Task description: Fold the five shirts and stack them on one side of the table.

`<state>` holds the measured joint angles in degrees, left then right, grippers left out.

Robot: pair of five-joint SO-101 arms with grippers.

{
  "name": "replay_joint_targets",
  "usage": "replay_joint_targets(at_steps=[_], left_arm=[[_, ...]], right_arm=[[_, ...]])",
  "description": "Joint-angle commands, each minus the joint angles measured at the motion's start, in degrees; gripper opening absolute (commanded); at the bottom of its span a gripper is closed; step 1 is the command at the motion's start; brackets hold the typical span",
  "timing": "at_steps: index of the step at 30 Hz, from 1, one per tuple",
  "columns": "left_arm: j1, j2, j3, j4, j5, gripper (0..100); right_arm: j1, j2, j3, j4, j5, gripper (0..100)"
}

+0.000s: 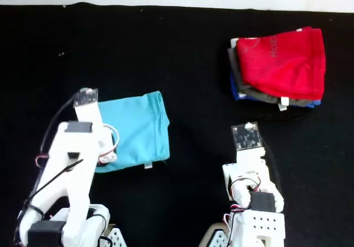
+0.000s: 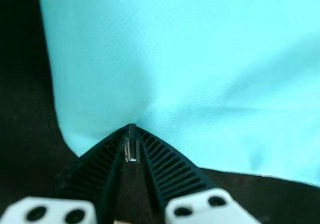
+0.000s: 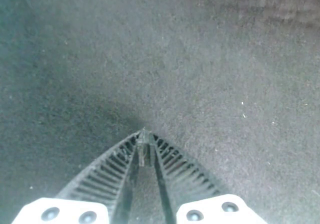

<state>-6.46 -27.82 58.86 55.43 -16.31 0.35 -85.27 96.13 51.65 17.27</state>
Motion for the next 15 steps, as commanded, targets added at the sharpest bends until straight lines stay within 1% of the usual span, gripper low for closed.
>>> replay_joint_targets(at_steps=[1, 5, 7, 9, 11, 13, 15], left_arm=[[-0.48, -3.56, 0.31, -1.41, -0.18, 1], [-0.40, -11.03, -4.62, 7.30, 0.00, 1], [-0.48, -16.04, -7.78, 12.66, 0.00, 1], [-1.01, -21.14, -9.36, 16.35, -0.26, 1], [-3.30, -24.66, -8.66, 16.44, -0.53, 1], [-5.49, -25.54, -4.97, 12.57, -2.99, 1], [-7.87, -24.75, -0.31, 8.09, -5.54, 1]], right_arm=[[1.27, -0.40, -7.25, 7.43, 3.08, 0.9], [1.01, 2.33, -25.27, 14.55, 4.92, 0.9], [1.01, 8.31, -33.36, 17.01, 5.89, 0.9], [0.92, 17.10, -40.84, 18.77, 5.80, 0.9], [-1.10, 27.30, -48.48, 21.14, 5.54, 0.9], [-4.97, 37.14, -56.22, 24.40, 3.08, 1.5], [-10.51, 45.76, -64.13, 27.91, 0.35, 7.0]])
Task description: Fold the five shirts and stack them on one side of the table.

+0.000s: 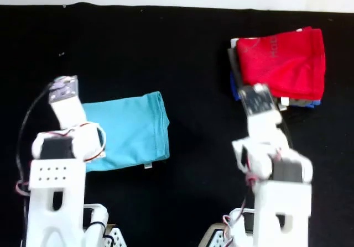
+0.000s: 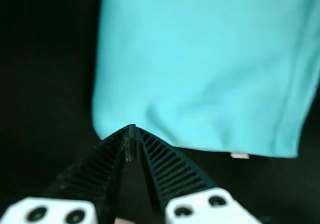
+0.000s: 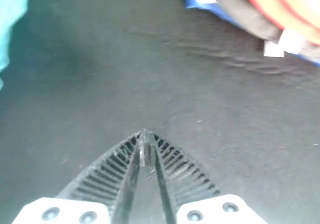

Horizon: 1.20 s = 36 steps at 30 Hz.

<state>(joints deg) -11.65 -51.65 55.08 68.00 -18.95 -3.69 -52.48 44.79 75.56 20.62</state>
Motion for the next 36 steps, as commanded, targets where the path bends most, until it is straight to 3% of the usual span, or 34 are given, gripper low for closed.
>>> replay_joint_targets(at_steps=[1, 6, 9, 15, 20, 36], left_arm=[[-4.70, -0.31, 5.49, -5.98, -2.99, 1], [-15.08, 2.42, 10.51, -9.14, -1.14, 1], [-21.14, 3.65, 11.12, -10.81, -0.62, 1], [-22.29, 6.29, 17.71, -18.55, -0.62, 1], [-22.11, 6.20, 23.43, -26.64, -0.53, 1], [-21.23, 6.55, 23.96, -27.87, -0.53, 1]], right_arm=[[-9.27, 17.01, -16.57, 6.02, -4.92, 11.6], [-24.84, 34.15, -30.11, 9.10, -17.67, 31.7], [-30.99, 43.30, -37.58, 8.22, -23.65, 33.4], [-34.86, 63.43, -52.44, 8.13, -31.65, 35.8], [-37.05, 75.82, -63.60, 9.19, -32.18, 42.6], [-39.34, 99.21, -84.88, 11.12, -32.26, 42.5]])
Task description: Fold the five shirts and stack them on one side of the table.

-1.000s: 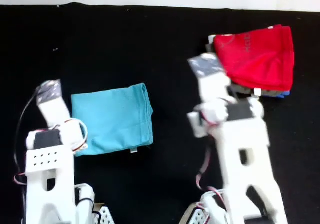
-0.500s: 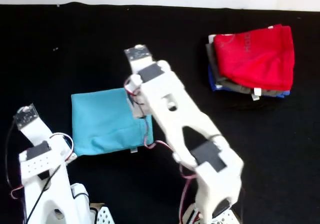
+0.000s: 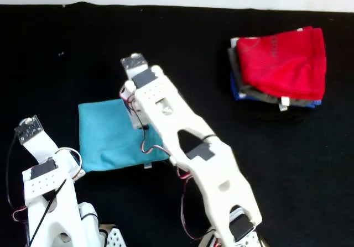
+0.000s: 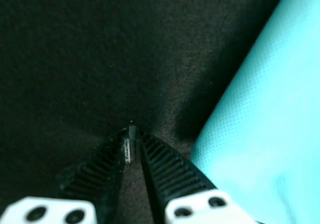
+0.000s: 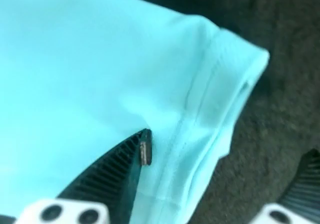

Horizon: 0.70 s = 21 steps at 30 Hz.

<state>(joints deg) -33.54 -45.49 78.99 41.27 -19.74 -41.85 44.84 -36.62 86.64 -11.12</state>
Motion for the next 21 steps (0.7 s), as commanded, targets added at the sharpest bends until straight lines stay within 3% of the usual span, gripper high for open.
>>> replay_joint_targets(at_steps=[1, 4, 10, 17, 21], left_arm=[[1.01, 0.22, 0.48, -1.14, 0.26, 1], [1.36, 0.04, 0.66, -1.23, 0.26, 1], [1.36, 0.04, 0.75, -1.23, 0.26, 1], [1.36, 0.04, 0.92, -2.20, 0.26, 1], [1.36, 0.04, 1.01, -2.29, 0.26, 1]], right_arm=[[-1.45, 3.56, -4.35, 0.04, -0.53, 42.5], [-1.45, 7.34, -7.08, 0.48, -0.35, 37.9], [-1.19, 10.15, -12.62, 2.95, -0.09, 0.4], [0.66, 10.51, -13.23, 6.37, 0.00, 0.5], [4.35, 8.84, -16.13, 11.21, 5.01, 0.5]])
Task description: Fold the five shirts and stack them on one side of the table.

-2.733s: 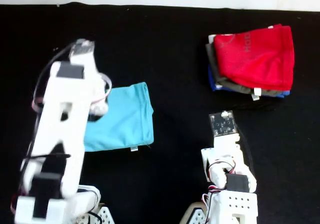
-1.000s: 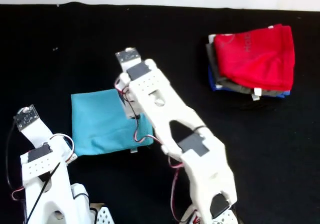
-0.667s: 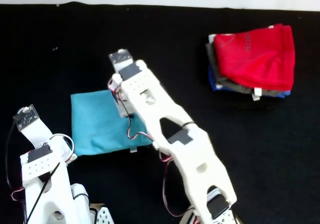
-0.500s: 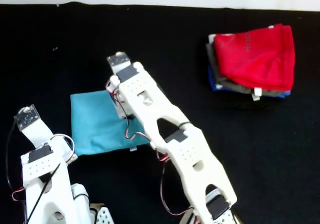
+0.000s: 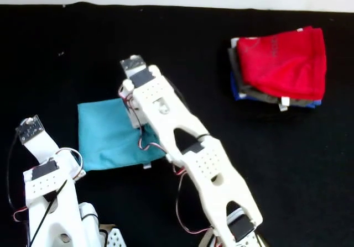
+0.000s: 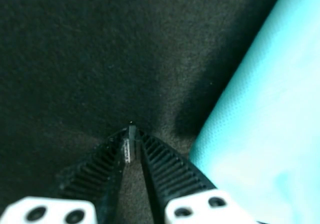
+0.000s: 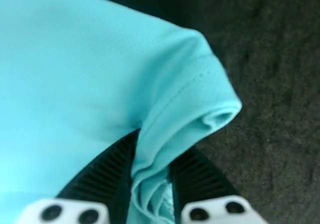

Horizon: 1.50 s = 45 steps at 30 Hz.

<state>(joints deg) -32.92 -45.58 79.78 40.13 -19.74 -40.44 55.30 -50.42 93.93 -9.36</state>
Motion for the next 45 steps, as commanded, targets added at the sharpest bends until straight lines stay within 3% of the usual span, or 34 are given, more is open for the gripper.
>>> replay_joint_targets(at_steps=[1, 7, 15, 24, 34, 40, 45], left_arm=[[0.75, 0.13, 0.22, -1.14, 0.26, 1], [0.84, 0.13, 0.22, -1.23, 0.26, 1], [0.84, 0.13, 0.22, -1.23, 0.26, 1], [0.84, 0.13, 0.22, -1.23, 0.26, 1], [0.84, 0.22, 0.22, -1.23, 0.26, 1], [0.84, 0.22, 0.22, -1.32, 0.26, 1], [0.84, 0.22, 0.22, -1.32, 0.26, 1]], right_arm=[[4.18, -2.51, -4.18, 5.23, 4.31, 0.5], [13.58, -11.21, -13.05, 7.16, 12.22, 0.5], [21.76, -30.29, -4.44, 7.16, 26.90, 0.5], [31.96, -43.56, -2.59, 6.81, 34.20, 0.5], [45.05, -43.21, -1.89, -3.91, 35.34, 0.5], [50.95, -32.13, -1.71, -8.75, 41.49, 0.5], [54.99, -23.25, -1.71, -18.77, 45.36, 0.5]])
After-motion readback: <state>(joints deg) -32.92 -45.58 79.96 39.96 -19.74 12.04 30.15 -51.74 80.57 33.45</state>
